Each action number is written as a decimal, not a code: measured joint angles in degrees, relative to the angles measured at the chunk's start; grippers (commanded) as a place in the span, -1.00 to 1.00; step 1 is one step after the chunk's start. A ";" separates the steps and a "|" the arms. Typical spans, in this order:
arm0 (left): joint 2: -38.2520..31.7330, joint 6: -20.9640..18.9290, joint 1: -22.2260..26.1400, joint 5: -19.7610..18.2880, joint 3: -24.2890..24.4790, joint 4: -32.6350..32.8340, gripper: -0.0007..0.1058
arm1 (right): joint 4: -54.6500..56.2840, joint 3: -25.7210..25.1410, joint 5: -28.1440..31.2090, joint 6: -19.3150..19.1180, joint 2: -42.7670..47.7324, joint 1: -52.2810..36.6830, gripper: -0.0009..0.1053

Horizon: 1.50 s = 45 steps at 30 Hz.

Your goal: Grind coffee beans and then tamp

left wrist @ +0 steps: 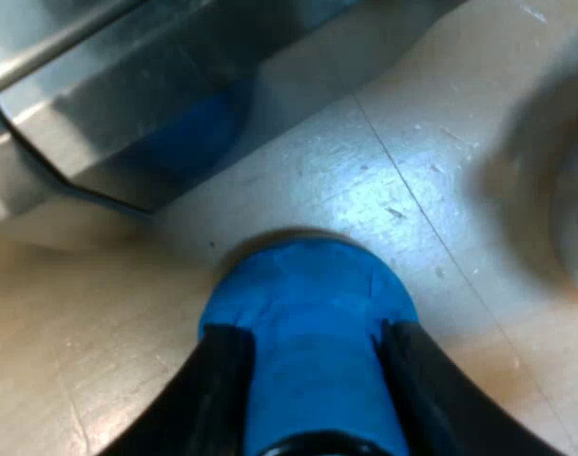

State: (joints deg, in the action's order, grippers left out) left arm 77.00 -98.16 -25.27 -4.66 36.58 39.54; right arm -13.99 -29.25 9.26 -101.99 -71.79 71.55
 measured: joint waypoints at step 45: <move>-39.86 -1.68 -8.89 -2.52 -0.20 20.02 -0.98 | 1.93 0.00 5.23 -1.01 4.76 0.00 0.26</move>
State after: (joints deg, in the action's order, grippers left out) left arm 37.13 -99.83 -34.16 -7.18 36.38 59.57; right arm -12.06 -29.25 14.49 -102.99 -67.03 71.55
